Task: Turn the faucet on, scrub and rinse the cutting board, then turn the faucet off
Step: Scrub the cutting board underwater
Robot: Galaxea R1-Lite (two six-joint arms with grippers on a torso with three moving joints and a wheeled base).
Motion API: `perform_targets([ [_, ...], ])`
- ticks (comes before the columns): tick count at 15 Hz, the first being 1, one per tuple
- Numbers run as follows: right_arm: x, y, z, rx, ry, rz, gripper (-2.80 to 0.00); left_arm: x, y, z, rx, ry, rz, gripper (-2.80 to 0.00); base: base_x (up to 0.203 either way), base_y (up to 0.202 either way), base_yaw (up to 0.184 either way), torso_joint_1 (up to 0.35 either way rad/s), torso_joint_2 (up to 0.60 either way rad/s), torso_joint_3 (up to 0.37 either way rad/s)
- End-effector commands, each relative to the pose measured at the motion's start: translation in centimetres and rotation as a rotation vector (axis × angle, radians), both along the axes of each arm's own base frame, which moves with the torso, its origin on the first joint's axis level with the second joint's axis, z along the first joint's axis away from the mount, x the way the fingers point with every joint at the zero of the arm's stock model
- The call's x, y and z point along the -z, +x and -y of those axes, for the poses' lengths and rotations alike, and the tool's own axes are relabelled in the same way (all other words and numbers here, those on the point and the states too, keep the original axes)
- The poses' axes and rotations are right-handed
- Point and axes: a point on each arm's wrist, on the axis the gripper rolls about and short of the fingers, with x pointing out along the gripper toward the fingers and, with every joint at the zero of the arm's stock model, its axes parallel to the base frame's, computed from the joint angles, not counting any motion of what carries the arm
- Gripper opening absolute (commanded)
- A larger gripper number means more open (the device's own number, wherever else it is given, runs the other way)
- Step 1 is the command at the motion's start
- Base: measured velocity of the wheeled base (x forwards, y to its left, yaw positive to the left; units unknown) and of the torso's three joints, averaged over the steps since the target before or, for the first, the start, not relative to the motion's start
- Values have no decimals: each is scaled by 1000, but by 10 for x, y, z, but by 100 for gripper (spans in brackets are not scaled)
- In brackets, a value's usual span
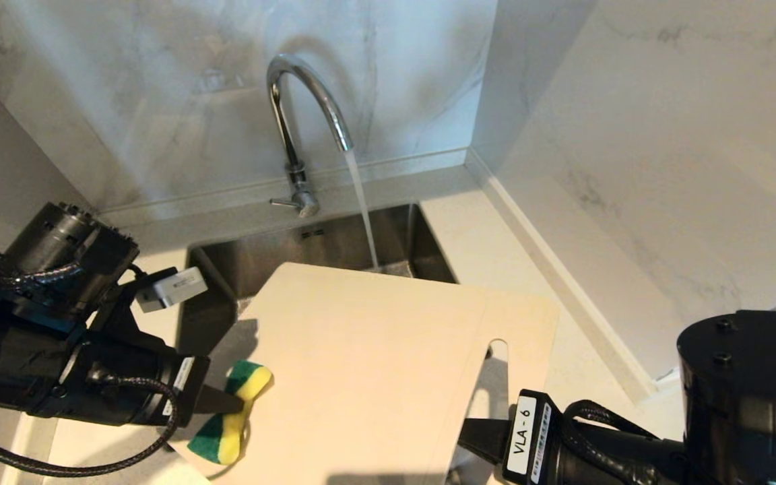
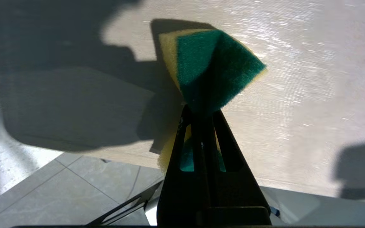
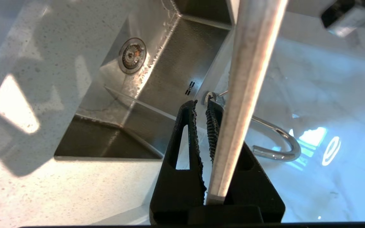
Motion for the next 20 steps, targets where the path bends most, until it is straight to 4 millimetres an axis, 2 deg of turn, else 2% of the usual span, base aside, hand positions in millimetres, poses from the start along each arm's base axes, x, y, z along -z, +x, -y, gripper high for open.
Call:
perform_targets([
  [1, -1, -1, 1, -5, 0, 14, -280, 17, 6, -11, -54, 31, -47, -280, 0, 0, 0, 0, 0, 0],
  [7, -1, -2, 2, -5, 3, 17, -280, 59, 17, -61, -156, 16, -110, -280, 0, 0, 0, 0, 0, 0],
  [11, 0, -2, 2, -5, -1, 13, -280, 65, 25, -92, -205, -68, -117, -280, 0, 0, 0, 0, 0, 0],
  [14, 1, -2, 2, -5, -3, 11, -280, 45, 35, -101, -231, -129, -51, -280, 0, 0, 0, 0, 0, 0],
  [18, 2, -3, 3, -5, -6, 8, -280, -8, 40, -102, -270, -199, 73, -280, 0, 0, 0, 0, 0, 0],
  [20, 2, -3, 3, -5, -7, 7, -280, -31, 39, -92, -241, -229, 78, -280, 0, 0, 0, 0, 0, 0],
])
